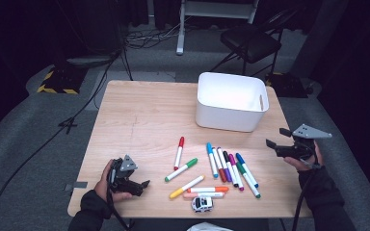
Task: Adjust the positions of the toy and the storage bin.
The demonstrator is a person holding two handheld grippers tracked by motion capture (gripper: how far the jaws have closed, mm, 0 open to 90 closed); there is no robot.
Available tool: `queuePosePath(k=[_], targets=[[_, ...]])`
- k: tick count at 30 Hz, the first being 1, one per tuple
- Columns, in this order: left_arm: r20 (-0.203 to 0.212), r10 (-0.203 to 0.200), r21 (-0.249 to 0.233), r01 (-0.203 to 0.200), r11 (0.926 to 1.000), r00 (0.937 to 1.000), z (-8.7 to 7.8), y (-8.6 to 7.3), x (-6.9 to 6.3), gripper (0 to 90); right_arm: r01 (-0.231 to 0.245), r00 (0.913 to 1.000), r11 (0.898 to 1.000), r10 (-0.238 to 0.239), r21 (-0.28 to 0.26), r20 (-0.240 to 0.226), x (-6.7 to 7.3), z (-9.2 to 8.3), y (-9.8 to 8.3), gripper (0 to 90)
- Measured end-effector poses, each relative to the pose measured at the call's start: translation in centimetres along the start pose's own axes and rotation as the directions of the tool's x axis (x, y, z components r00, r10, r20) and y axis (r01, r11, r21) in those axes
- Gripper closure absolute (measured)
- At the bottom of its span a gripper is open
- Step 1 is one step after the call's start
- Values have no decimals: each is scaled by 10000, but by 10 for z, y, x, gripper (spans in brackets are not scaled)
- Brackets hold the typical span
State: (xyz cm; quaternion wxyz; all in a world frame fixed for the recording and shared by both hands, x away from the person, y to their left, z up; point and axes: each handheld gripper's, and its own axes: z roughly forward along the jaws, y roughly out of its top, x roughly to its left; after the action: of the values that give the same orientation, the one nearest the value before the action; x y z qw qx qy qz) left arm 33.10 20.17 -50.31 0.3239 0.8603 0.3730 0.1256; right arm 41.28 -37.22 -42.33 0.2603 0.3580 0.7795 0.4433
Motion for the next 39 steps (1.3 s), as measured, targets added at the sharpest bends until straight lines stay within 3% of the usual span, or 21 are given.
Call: queuePosePath(k=[3,4,6,7,19,20,22,27,35,36,39], targets=[[-1,0,3,0,10000,10000,0,0,0,5,38,9999,9999,-37,-135,104,-3,2,13,219],[-2,3,3,-3,10000,10000,0,0,0,5,198,9991,9996,-190,-192,378,-5,4,26,222],[-1,2,5,-2,10000,10000,0,0,0,6,213,9990,9994,-202,-261,408,-6,4,30,225],[0,4,4,-4,10000,10000,0,0,0,5,226,9986,9990,-207,-383,487,-9,5,45,228],[3,1,2,-1,10000,10000,0,0,0,5,-21,9975,9976,70,-699,700,-18,23,87,236],[1,1,2,-1,10000,10000,0,0,0,5,-43,9938,9974,123,-723,1101,-20,27,94,240],[-10,8,-5,-8,10000,10000,0,0,0,5,-64,9927,9976,147,-697,1195,-21,30,96,241],[0,-1,-1,1,10000,10000,0,0,0,6,-221,9842,9997,224,-37,1758,-29,49,106,248],[-1,1,2,-1,10000,10000,0,0,0,5,-685,9834,9961,579,564,1721,-38,71,102,263],[-14,27,-19,-27,10000,10000,0,0,0,5,-1013,9802,9922,870,725,1779,-42,75,99,268],[-5,24,-22,-24,10000,10000,0,0,0,5,-1327,9805,9874,1180,864,1573,-47,78,96,279]])
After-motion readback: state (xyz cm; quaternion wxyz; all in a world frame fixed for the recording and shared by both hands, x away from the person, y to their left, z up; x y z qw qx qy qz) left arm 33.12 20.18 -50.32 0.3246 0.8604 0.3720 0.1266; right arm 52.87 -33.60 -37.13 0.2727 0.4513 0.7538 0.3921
